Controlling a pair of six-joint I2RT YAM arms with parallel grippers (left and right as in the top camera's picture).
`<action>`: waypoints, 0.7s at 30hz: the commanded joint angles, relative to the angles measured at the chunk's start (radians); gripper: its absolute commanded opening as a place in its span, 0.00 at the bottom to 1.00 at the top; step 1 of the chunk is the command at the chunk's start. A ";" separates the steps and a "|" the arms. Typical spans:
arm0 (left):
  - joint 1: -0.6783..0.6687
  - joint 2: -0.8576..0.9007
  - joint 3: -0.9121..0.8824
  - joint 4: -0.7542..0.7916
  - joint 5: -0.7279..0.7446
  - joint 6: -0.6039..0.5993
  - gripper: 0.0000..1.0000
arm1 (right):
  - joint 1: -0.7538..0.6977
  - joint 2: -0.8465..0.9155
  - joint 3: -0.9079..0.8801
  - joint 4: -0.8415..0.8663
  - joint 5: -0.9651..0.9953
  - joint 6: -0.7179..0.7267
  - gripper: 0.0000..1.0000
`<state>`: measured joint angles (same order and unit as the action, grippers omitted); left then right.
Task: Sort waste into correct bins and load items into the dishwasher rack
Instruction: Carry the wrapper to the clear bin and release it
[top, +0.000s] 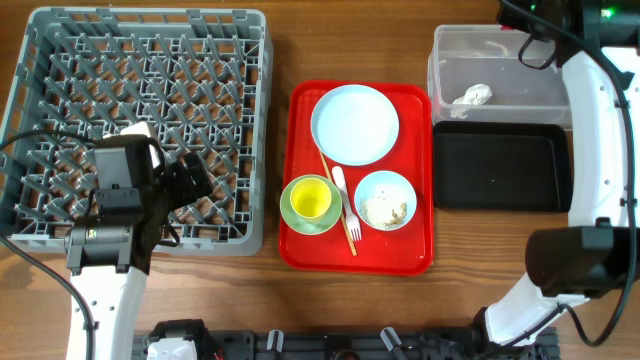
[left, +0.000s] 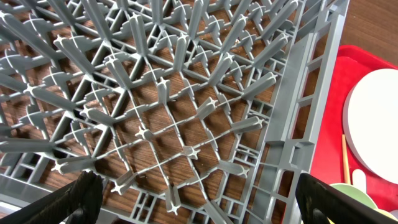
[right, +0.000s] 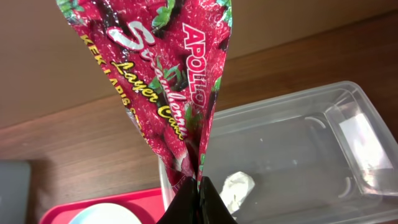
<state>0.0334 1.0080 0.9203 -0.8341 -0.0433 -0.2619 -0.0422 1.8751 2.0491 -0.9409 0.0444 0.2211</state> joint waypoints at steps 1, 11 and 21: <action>-0.005 0.002 0.016 0.002 0.009 -0.009 1.00 | 0.002 0.100 0.020 -0.022 0.045 0.008 0.05; -0.005 0.002 0.016 0.003 0.009 -0.008 1.00 | 0.001 0.279 0.020 -0.070 0.034 0.044 0.06; -0.005 0.002 0.016 0.003 0.009 -0.008 1.00 | 0.002 0.335 0.019 -0.086 0.034 0.044 0.39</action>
<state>0.0334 1.0080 0.9203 -0.8341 -0.0433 -0.2619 -0.0422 2.1838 2.0575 -1.0203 0.0647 0.2634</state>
